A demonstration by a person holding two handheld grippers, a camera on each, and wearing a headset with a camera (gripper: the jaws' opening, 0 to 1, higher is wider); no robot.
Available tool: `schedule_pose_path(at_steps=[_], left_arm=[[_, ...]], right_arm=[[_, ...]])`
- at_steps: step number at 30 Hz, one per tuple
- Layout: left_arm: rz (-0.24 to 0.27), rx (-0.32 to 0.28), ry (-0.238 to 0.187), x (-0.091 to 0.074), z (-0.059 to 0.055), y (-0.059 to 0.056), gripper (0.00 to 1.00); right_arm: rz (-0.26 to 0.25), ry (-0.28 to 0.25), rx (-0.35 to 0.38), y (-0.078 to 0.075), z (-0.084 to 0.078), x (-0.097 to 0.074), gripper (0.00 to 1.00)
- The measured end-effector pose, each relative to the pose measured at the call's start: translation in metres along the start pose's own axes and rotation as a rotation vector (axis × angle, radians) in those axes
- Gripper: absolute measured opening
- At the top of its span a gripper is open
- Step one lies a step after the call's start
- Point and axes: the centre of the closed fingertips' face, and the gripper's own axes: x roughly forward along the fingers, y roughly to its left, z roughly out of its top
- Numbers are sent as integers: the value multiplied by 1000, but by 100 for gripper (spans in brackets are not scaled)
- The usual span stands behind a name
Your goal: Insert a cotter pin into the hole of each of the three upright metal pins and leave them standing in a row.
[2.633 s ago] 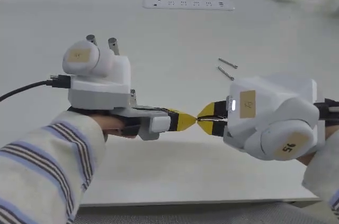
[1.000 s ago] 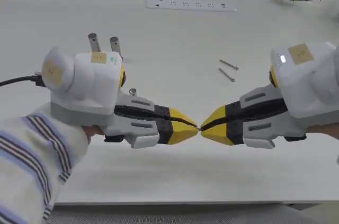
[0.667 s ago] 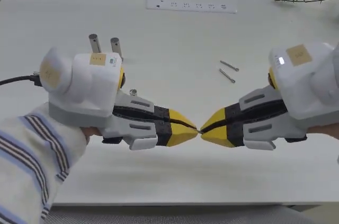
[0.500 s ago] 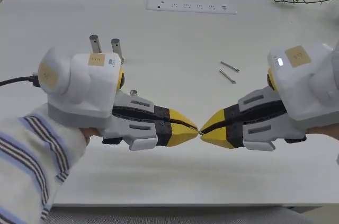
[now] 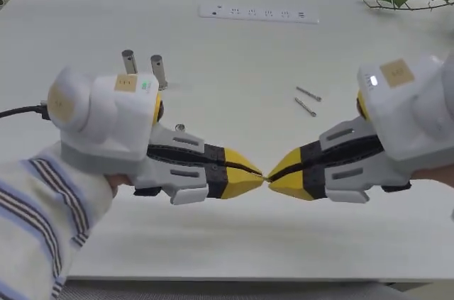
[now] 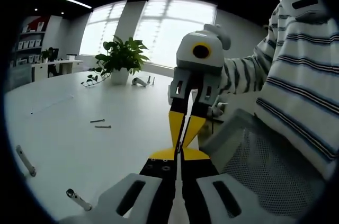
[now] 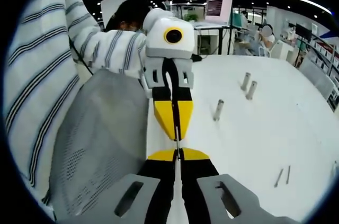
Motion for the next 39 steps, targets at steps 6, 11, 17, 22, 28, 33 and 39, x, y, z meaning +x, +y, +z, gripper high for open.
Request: schedule_pose_path(at_steps=[6, 11, 17, 22, 28, 33, 39], left_arm=[[6, -2, 8, 0, -4, 0, 0], [6, -8, 9, -1, -5, 0, 0], [16, -18, 19, -1, -5, 1, 0], [18, -36, 24, 1, -7, 2, 1], [30, -53, 43, 2, -13, 4, 2], [54, -67, 66, -1, -19, 7, 11], [96, -102, 100, -12, -32, 14, 19]], right_arm=[[2, 18, 4, -1, 0, -2, 3], [4, 25, 7, -1, 0, -1, 3], [0, 31, 12, 0, 0, -1, 3], [-3, 34, 17, 0, -1, -1, 3], [-8, 32, 22, -1, -1, 0, 3], [-13, 44, 30, -2, -3, 1, 3], [-41, 38, 54, -8, -1, 3, 3]])
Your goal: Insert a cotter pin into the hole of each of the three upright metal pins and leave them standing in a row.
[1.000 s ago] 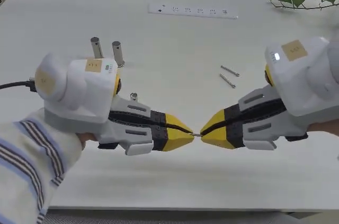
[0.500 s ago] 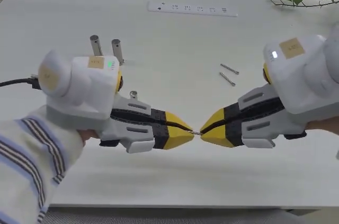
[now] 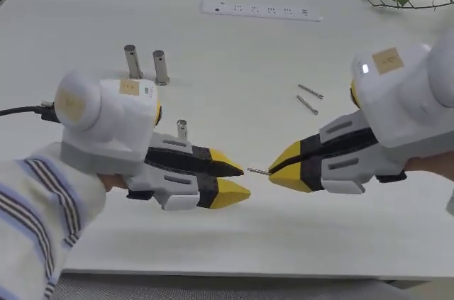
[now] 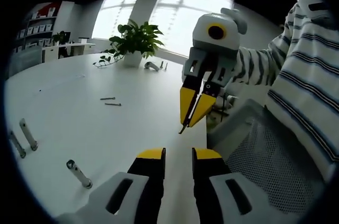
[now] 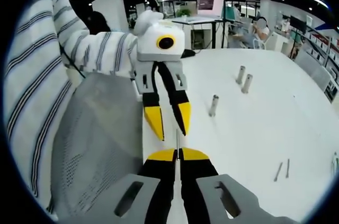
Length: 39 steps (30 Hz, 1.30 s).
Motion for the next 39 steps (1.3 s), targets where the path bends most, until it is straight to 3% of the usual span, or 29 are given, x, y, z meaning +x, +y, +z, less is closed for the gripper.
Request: schedule_pose_path(at_steps=[2, 4, 9, 12, 16, 19, 24, 27, 39], left_arm=[[22, 0, 11, -5, -5, 4, 19], [79, 18, 33, -14, -10, 15, 19], [163, -7, 28, -35, -15, 35, 19], [233, -17, 54, -46, -24, 50, 25], [310, -38, 47, -57, -29, 67, 29], [402, -64, 41, -65, -32, 88, 35], [421, -57, 61, -65, -37, 103, 38], [457, -15, 73, -64, -37, 114, 36], [421, -11, 74, -43, -41, 126, 31]], right_arm=[[-5, 2, 5, -2, 0, 0, 3], [-12, 7, 5, -3, 0, 1, 3], [-20, 12, 20, -4, -1, 3, 3], [-25, 24, 24, -4, -3, 6, 3], [-29, 27, 35, -4, -4, 9, 3], [-29, 25, 43, -2, -3, 11, 3], [-40, 30, 50, -2, -3, 12, 3], [-43, 28, 60, -2, -2, 13, 3], [-55, 38, 101, -3, -5, 18, 3]])
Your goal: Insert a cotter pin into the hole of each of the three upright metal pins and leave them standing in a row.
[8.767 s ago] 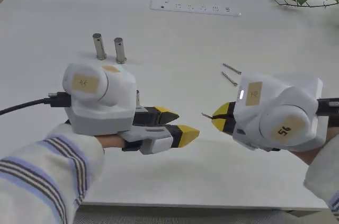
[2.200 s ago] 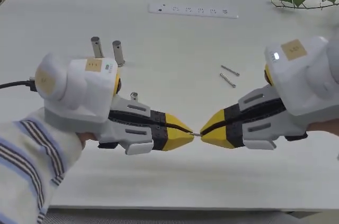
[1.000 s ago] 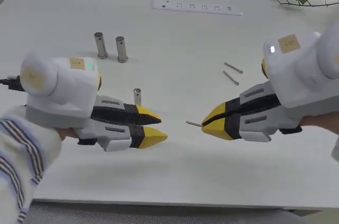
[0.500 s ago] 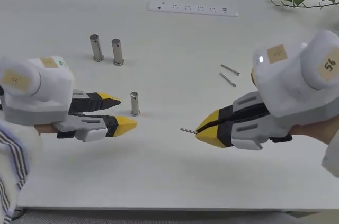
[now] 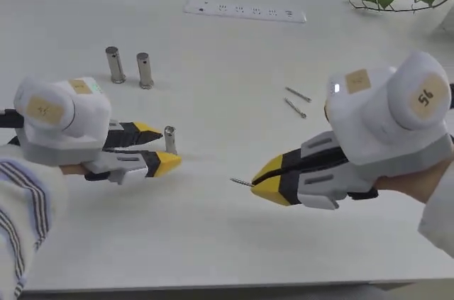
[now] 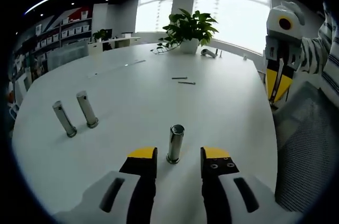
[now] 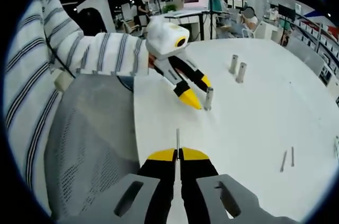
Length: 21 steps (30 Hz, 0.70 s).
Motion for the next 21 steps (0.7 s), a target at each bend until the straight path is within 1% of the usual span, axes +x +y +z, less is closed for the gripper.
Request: schedule_pose_path(at_steps=[3, 4, 7, 8, 13, 17, 18, 20, 21], left_arm=[[3, 10, 0, 3, 0, 3, 30], [3, 7, 3, 4, 0, 4, 28], [-5, -1, -6, 5, 2, 4, 17], [-7, -2, -7, 5, 3, 4, 15], [-13, 29, 15, 8, 0, 3, 15], [-12, 39, 28, 9, -3, 3, 15], [-11, 43, 30, 9, -4, 3, 14], [-12, 54, 36, 9, -5, 3, 8], [-17, 58, 46, 9, -7, 2, 8]], right_arm=[[-7, 4, 10, -1, -1, 1, 3], [-10, 6, 11, -2, -2, 1, 3], [-14, 5, 18, -2, -2, 2, 3], [-15, 5, 19, -2, -2, 3, 3], [-18, 8, 22, -1, -3, 4, 3], [-24, 6, 20, -2, -2, 4, 3], [-27, 5, 20, -2, -2, 5, 3], [-31, 4, 21, -3, -1, 5, 3], [-33, 4, 21, -4, -1, 4, 3]])
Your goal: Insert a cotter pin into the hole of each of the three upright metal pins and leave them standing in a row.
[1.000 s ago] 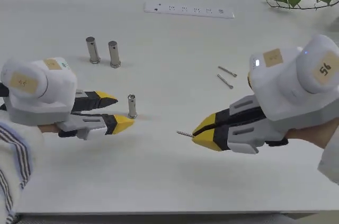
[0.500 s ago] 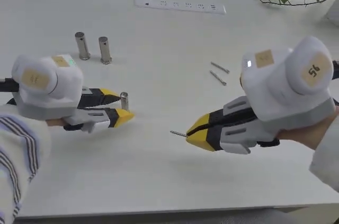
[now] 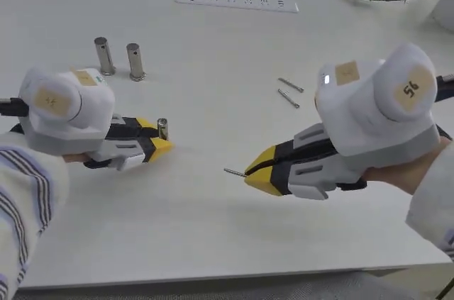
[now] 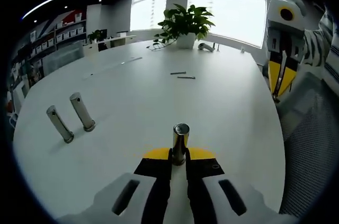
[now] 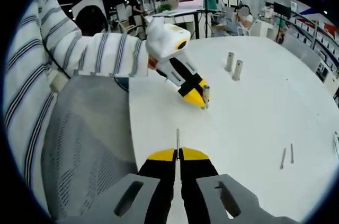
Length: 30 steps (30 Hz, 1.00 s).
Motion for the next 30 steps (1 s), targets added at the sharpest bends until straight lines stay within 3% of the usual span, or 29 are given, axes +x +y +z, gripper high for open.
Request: schedule_pose_path(at_steps=[8, 21, 24, 30], left_arm=[[46, 9, 16, 2, 0, 4, 8], [207, -59, 35, 3, 1, 8, 7], [252, -129, 30, 1, 1, 9, 7], [277, -146, 29, -1, 0, 6, 8]], right_arm=[[-13, 2, 6, -4, 2, 1, 3], [-33, -1, 30, -17, 9, 13, 3], [-33, 1, 32, -20, 13, 17, 3], [-39, 5, 34, -27, 22, 25, 3]])
